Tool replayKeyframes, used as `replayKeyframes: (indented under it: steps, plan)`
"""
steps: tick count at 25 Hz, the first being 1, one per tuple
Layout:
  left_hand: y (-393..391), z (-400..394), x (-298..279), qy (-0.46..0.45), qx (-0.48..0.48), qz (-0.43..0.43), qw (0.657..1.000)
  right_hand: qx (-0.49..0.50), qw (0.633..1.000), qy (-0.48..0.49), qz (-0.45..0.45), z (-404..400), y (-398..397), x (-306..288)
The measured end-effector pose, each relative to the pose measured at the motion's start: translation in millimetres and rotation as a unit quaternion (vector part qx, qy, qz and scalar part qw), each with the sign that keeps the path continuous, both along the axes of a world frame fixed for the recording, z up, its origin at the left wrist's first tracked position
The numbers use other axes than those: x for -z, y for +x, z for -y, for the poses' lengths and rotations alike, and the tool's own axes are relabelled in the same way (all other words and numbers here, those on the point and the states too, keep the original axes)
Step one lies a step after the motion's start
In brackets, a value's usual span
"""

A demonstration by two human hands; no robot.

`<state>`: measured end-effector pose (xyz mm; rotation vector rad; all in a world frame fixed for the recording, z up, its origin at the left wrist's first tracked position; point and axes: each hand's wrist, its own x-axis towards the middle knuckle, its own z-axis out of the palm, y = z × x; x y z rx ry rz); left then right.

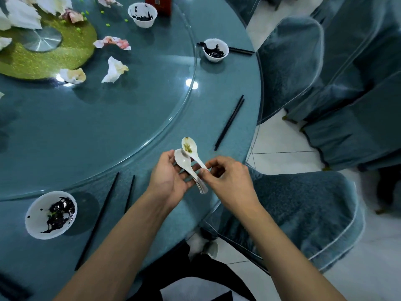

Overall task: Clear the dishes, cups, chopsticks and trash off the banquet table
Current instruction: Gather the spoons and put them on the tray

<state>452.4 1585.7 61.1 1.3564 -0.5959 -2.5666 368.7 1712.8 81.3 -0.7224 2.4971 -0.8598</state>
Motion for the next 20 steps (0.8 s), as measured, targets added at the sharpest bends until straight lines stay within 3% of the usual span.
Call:
replayKeyframes:
  steps: [13, 20]
  plan:
    - [-34, -61, -18, -0.005, 0.064, -0.021, 0.998, 0.037, 0.998, -0.034, -0.037, -75, 4, -15]
    - [-44, -125, -37, -0.013, 0.098, -0.039, 0.994, 0.091, 0.987, -0.118, -0.059, -149, -9, -20]
